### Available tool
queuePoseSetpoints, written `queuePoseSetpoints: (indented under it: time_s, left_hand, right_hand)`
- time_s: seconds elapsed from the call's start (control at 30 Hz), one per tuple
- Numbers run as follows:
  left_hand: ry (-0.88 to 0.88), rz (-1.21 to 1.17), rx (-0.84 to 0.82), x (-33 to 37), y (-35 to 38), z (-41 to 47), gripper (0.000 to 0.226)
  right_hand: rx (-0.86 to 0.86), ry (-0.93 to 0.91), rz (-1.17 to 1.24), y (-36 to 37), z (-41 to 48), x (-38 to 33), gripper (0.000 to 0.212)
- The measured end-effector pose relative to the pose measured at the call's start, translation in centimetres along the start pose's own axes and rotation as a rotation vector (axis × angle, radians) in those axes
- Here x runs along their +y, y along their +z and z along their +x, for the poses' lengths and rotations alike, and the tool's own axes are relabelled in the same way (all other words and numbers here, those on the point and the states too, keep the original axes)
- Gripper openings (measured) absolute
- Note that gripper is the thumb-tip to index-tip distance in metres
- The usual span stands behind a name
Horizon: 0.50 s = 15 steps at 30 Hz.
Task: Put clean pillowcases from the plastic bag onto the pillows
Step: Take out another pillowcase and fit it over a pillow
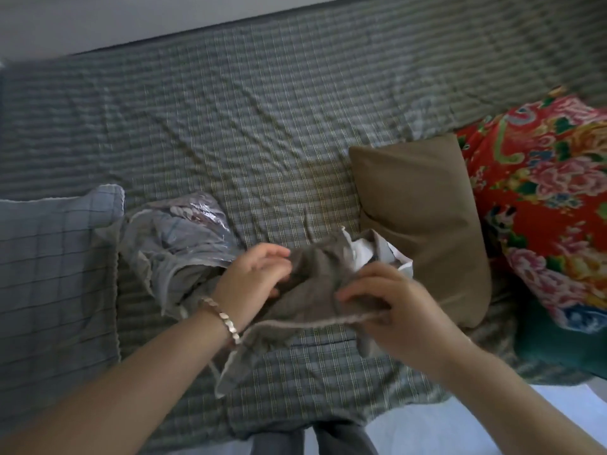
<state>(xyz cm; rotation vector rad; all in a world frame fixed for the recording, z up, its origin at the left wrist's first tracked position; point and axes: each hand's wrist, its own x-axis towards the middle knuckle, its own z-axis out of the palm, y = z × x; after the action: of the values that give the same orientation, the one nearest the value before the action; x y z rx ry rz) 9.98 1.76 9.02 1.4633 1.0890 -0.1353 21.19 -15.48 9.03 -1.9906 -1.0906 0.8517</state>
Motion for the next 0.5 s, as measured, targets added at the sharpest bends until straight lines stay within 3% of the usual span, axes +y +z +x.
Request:
queuePoseSetpoints:
  time_s: [0.03, 0.1, 0.2, 0.27, 0.3, 0.37, 0.43, 0.5]
  left_hand:
    - [-0.106, -0.121, -0.13, 0.7, 0.8, -0.4, 0.006]
    - [-0.263, -0.109, -0.286, 0.3, 2.2, -0.8, 0.018]
    - [-0.356, 0.021, -0.164, -1.9, 3.9, -0.5, 0.004]
    - [-0.37, -0.012, -0.08, -2.8, 4.2, -0.4, 0.011]
    - [-0.351, -0.042, -0.052, -2.9, 4.1, -0.4, 0.016]
    - [-0.253, -0.064, -0.08, -2.7, 3.6, -1.1, 0.027]
    - [-0.127, -0.067, -0.253, -1.5, 3.2, -2.5, 0.024]
    - [0.053, 0.006, -0.519, 0.1, 3.0, -4.2, 0.009]
  right_hand:
    - [-0.049, -0.084, -0.051, 1.1, -0.4, -0.6, 0.043]
    - [-0.143, -0.2, -0.067, 3.2, -1.4, -1.9, 0.041]
    - [-0.335, -0.148, 0.059, 4.8, -2.8, -3.0, 0.036]
    - [-0.451, -0.037, 0.154, 4.4, -3.5, -2.8, 0.035]
    - [-0.431, 0.018, 0.207, 4.0, -3.7, -2.5, 0.035]
    - [-0.137, 0.08, 0.211, 3.4, -3.4, -1.2, 0.037]
    - [0.082, 0.044, 0.059, 3.2, -2.5, 0.9, 0.055]
    - [0.038, 0.031, -0.048, 3.4, -1.3, 2.6, 0.072]
